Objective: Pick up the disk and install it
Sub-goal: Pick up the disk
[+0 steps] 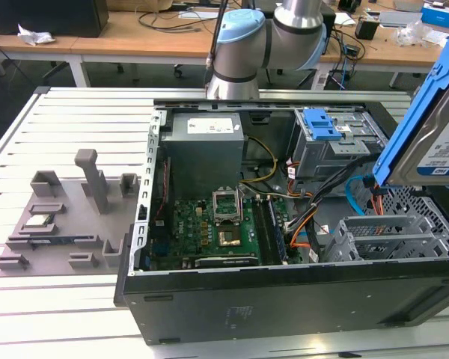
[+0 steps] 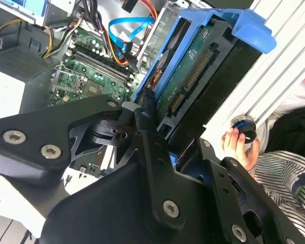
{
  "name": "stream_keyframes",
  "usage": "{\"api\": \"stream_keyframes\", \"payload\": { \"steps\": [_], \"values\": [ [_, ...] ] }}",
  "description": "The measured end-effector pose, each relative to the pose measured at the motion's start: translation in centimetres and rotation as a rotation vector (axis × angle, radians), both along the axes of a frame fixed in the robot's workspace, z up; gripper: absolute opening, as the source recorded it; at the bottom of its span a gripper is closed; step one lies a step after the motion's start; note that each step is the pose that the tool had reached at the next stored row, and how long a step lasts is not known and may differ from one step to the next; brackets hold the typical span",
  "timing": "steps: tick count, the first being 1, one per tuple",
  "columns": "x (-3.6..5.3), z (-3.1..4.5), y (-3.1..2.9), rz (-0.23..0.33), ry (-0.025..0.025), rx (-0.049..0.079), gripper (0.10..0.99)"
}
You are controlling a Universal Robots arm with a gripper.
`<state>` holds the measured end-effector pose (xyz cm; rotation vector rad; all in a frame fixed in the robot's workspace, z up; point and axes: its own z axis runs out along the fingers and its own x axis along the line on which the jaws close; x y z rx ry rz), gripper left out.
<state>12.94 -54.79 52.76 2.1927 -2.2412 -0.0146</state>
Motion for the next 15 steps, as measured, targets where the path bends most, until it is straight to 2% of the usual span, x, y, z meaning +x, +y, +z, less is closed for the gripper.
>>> {"api": "stream_keyframes", "payload": {
  "steps": [7, 15],
  "values": [
    [1.12, -0.12, 0.45, 0.0, 0.0, -0.022, 0.365],
    [1.8, -0.35, 0.69, 0.0, 0.0001, -0.039, 0.365]
  ]
}}
